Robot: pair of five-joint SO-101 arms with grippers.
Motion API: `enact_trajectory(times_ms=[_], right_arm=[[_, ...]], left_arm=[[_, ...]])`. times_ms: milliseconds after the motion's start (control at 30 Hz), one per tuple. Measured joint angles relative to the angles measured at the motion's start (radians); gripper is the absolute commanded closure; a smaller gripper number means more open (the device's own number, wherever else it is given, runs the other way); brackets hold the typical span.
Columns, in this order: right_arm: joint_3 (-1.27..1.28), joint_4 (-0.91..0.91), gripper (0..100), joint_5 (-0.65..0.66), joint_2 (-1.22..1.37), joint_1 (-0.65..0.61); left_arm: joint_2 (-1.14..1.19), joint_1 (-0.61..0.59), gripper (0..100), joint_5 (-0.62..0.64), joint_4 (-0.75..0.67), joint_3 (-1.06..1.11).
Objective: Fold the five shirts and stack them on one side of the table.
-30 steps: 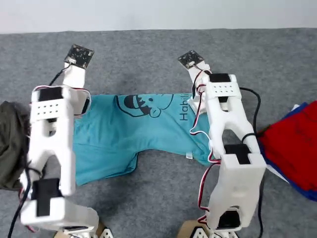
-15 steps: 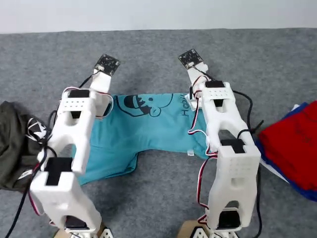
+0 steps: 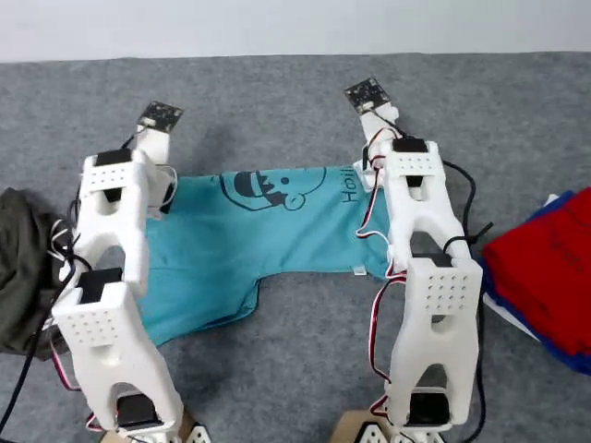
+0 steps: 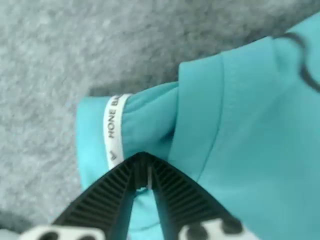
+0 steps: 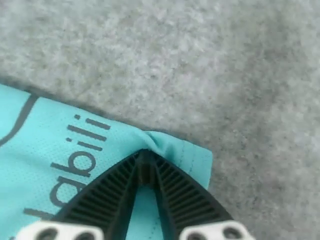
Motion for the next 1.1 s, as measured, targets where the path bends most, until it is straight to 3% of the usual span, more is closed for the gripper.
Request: enact_trajectory(times_ms=[367,833,967,1100], right_arm=[[-0.097,0.129,98.8,0.000,0.005,0.020],[-0.559,0.582,98.8,0.002,0.005,-0.044],[-0.661,0.761,98.8,0.002,0.005,-0.060],[-0.686,0.853,98.8,-0.005,0.005,-0.060]], left_arm=[[0.000,-0.002,100,0.000,0.172,-0.203],[0.000,0.066,100,0.009,0.551,-0.726],[-0.005,0.063,100,0.060,0.555,-0.736],[-0.074,0.094,100,0.080,0.555,-0.617]])
